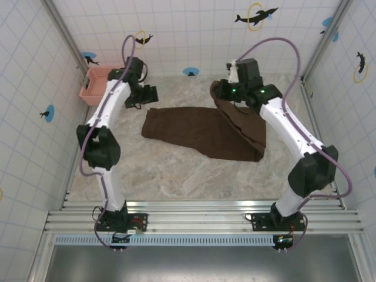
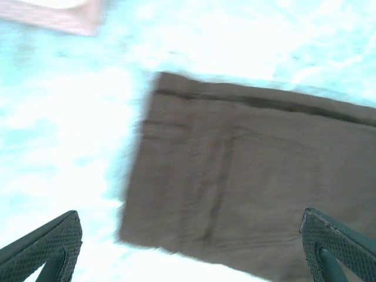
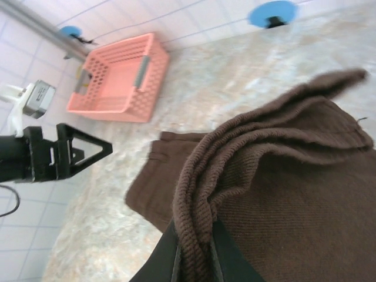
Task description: Roll up the long pants
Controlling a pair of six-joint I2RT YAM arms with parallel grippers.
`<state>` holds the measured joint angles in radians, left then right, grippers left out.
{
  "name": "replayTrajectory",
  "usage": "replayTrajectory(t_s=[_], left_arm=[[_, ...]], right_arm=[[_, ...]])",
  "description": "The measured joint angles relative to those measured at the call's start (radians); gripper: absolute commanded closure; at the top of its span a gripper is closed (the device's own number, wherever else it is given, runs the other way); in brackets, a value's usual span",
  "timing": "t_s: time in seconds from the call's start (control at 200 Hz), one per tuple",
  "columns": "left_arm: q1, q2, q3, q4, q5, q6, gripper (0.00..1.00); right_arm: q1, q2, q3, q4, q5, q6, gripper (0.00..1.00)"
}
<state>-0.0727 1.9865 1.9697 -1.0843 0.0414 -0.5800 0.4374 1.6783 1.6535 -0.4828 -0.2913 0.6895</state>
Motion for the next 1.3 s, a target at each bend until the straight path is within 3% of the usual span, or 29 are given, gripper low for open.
replayTrajectory(t_s=[0.1,0.24,0.445,0.575,0.696,0.776,0.941,1.046,1.171,1.301], left_arm=[[0.058,-0.080,-0.143,-0.006,-0.047,0.038,0.03],[0.113,-0.076,-0.316,-0.004,-0.060,0.077,0.03],[0.134,-0.062,-0.357,-0.007,-0.055,0.123,0.03],[0.134,-0.057,-0.357,-0.006,-0.047,0.145,0.03],[0.135,-0.042,-0.357,-0.007,-0.043,0.163,0.03],[0.135,-0.026,-0.357,-0.006,-0.039,0.166,0.03],[0.140,0.006,-0.350,-0.008,-0.040,0.180,0.03],[0.140,0.014,-0.329,-0.011,-0.050,0.190,0.03],[0.140,0.014,-0.294,-0.011,-0.051,0.191,0.03],[0.112,0.014,-0.263,-0.007,-0.051,0.187,0.03]], right_arm=[[0.087,0.108,0.091,0.019,0.009,0.014,1.00],[0.178,0.277,0.206,0.037,0.012,0.035,1.00],[0.266,0.540,0.381,0.037,-0.020,0.074,0.95],[0.299,0.700,0.526,-0.008,-0.058,0.097,0.82],[0.326,0.834,0.706,-0.092,-0.095,0.109,0.58],[0.343,0.891,0.800,-0.134,-0.130,0.105,0.52],[0.349,0.893,0.827,-0.185,-0.154,0.095,0.45],[0.302,0.867,0.812,-0.216,-0.154,0.072,0.43],[0.177,0.770,0.746,-0.275,-0.135,0.012,0.43],[-0.004,0.560,0.541,-0.327,-0.080,-0.075,0.42]])
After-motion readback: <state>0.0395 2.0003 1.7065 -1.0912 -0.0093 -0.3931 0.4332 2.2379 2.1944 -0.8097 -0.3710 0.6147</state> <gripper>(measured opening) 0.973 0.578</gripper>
